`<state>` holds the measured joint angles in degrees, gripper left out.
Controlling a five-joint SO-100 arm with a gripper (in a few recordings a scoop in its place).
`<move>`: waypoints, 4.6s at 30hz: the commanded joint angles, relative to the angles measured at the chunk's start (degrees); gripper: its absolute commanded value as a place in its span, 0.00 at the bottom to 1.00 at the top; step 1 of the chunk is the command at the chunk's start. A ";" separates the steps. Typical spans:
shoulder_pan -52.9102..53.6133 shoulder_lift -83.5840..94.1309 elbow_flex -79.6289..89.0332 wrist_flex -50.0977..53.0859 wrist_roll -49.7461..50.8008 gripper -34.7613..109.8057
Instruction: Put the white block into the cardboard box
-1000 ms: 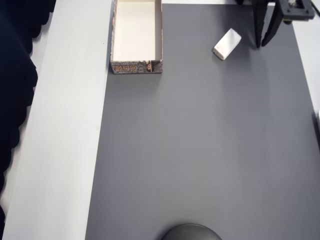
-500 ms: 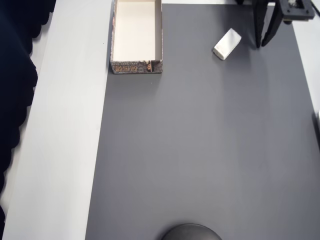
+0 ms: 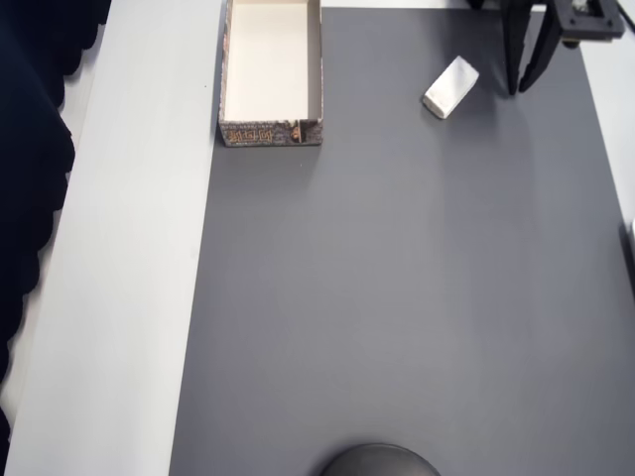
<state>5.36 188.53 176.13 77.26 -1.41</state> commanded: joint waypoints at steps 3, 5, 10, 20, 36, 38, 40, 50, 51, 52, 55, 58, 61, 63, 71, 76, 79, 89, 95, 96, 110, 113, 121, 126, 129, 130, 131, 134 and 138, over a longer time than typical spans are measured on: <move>0.26 1.93 1.05 -0.97 -0.35 0.23; 0.26 1.93 1.05 -0.97 -0.35 0.23; 0.26 1.93 1.05 -0.97 -0.35 0.23; 0.26 1.93 1.05 -0.97 -0.35 0.23; -1.76 0.97 -1.23 -0.62 -3.96 0.23; -1.32 -1.67 -3.60 -0.44 -4.31 0.23; -0.62 -5.45 -6.59 -0.35 -4.57 0.23; 5.19 -28.39 -25.58 1.58 -2.72 0.23; 6.15 -30.50 -27.42 2.55 -0.88 0.23; 7.12 -32.61 -29.09 4.04 0.88 0.23; 9.76 -39.20 -34.37 7.73 2.29 0.23; 11.95 -43.77 -38.06 9.14 2.29 0.23; 13.45 -47.02 -39.99 9.32 2.29 0.23; 14.59 -48.87 -40.87 9.32 2.29 0.23; 20.30 -53.79 -41.92 9.32 2.20 0.23; 22.94 -55.28 -42.54 9.23 2.72 0.23; 24.26 -57.39 -42.98 8.26 4.75 0.23; 24.87 -66.09 -48.25 1.23 3.60 0.23; 25.84 -66.62 -47.72 0.53 -5.10 0.23; 26.10 -66.53 -47.46 0.53 -7.56 0.23; 26.89 -65.65 -46.14 0.53 -22.85 0.23; 27.07 -65.57 -46.14 0.53 -21.71 0.25; 28.48 -65.74 -46.05 0.53 -20.39 0.46; 29.79 -66.53 -47.20 0.18 -13.71 0.46; 31.11 -68.20 -48.52 0.79 -8.35 0.45; 31.73 -68.73 -48.96 1.49 -8.00 0.46; 32.17 -69.17 -49.22 1.93 -8.35 0.46; 33.13 -69.79 -49.39 1.93 -8.79 0.47; 33.93 -71.63 -49.39 1.93 -7.56 0.47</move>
<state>38.32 117.33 130.61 78.40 -10.28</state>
